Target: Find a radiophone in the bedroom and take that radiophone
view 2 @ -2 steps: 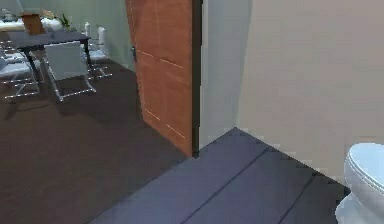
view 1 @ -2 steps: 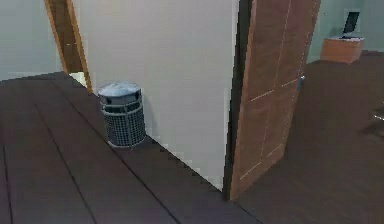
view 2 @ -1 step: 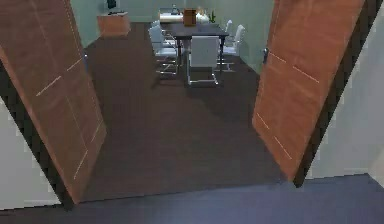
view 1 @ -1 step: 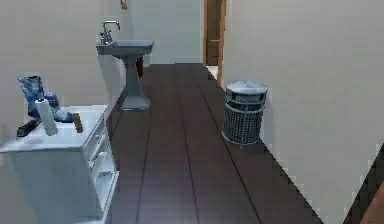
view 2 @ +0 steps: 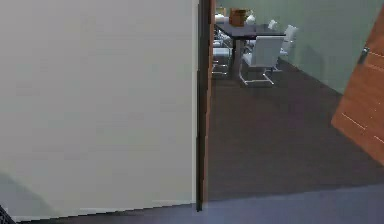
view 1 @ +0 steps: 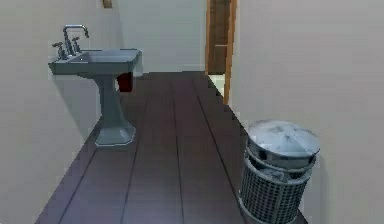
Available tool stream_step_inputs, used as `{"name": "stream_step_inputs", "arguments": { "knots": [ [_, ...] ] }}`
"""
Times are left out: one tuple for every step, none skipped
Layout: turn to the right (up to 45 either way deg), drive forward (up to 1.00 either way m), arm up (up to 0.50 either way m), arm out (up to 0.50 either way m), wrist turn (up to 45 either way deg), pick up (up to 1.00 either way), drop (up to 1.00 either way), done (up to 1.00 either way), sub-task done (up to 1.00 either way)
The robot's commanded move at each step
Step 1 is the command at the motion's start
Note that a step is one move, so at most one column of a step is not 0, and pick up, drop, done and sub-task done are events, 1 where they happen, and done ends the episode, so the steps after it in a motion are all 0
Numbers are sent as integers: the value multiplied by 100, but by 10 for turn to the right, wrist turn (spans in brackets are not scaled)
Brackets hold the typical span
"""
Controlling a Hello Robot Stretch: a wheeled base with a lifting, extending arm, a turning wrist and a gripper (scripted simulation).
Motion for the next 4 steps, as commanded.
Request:
{"name": "stream_step_inputs", "arguments": {
  "knots": [
    [0,100,0,0,0,0,0,0,0],
    [-60,0,0,0,0,0,0,0,0],
    [0,35,0,0,0,0,0,0,0],
    [0,45,0,0,0,0,0,0,0]
  ]
}}
